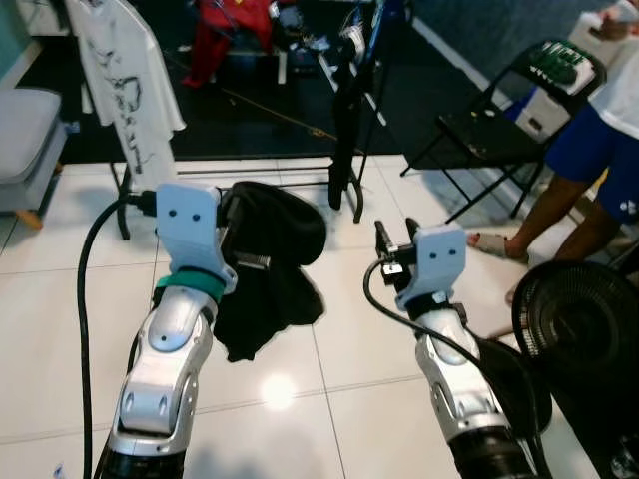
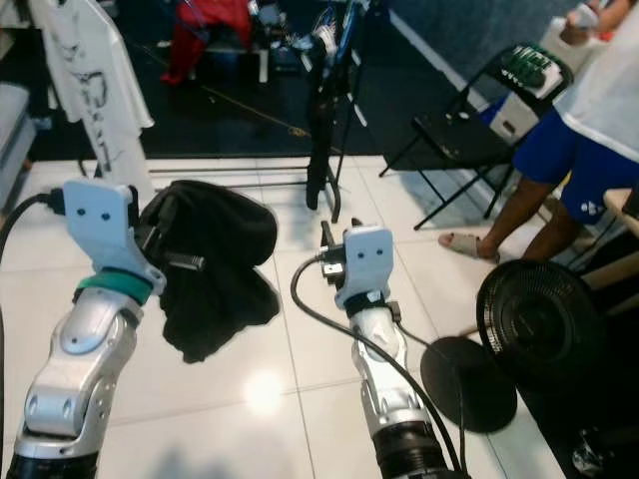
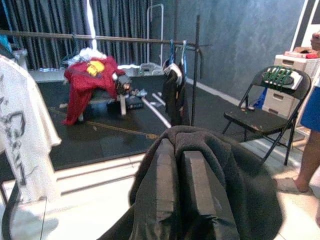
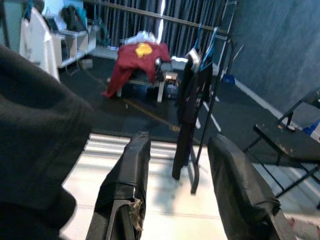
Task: Hang hanger
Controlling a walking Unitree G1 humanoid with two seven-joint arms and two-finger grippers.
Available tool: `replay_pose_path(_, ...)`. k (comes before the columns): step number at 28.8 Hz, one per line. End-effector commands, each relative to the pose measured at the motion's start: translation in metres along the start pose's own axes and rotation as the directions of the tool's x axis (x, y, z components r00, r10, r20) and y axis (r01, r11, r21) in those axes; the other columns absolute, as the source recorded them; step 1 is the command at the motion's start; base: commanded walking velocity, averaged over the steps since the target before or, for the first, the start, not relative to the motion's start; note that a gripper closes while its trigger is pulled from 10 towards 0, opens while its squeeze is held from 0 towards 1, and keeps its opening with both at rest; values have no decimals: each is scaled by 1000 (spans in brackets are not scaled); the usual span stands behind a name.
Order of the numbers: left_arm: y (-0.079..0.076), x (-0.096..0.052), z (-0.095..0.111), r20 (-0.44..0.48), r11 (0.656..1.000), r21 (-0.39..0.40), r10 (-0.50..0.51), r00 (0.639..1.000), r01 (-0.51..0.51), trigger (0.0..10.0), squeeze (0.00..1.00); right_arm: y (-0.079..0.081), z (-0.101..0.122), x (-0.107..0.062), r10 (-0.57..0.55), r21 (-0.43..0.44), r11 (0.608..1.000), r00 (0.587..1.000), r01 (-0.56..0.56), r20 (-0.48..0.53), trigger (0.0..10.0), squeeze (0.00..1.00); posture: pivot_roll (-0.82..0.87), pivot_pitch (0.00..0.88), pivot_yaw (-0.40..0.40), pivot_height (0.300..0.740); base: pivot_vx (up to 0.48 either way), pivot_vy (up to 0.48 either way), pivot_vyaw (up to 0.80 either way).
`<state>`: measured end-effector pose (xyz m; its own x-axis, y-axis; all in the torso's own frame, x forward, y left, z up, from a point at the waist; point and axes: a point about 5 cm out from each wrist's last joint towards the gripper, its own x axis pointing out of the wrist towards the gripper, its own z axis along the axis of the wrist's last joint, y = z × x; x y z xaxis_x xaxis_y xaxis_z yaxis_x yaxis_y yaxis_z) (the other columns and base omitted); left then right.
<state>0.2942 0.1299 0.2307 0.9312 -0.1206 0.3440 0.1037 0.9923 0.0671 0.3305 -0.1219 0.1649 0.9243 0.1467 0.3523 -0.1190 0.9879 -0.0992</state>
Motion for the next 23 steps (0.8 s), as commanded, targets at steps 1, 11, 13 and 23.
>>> replay_pose_path(1, -3, 1, 3, 27, 1000, 15, -6, 1000, 6, 10000, 0, -4, -1, -1, -8, -8, 1000, 1000, 8, -3, 10000, 0, 5, 54, -15, 740, 480, 0, 0)
replay_pose_path(11, 0, 1, -1, 16, 999, 39, 8, 1000, -9, 10000, 0, 3, 1, 0, 21, 5, 1000, 1000, -21, 9, 10000, 0, 5, 49, -17, 740, 480, 0, 0)
replay_pose_path(13, 0, 1, -1, 16, 999, 40, 9, 1000, -10, 10000, 0, 4, 1, 0, 27, 9, 1000, 1000, -27, 9, 10000, 0, 5, 48, -17, 740, 480, 0, 0)
replay_pose_path(23, -1, 1, 0, 22, 999, 37, 5, 1000, -6, 10000, 0, 4, -1, -1, 28, 11, 1000, 1000, -28, -2, 10000, 0, 4, 50, -13, 740, 480, 0, 0)
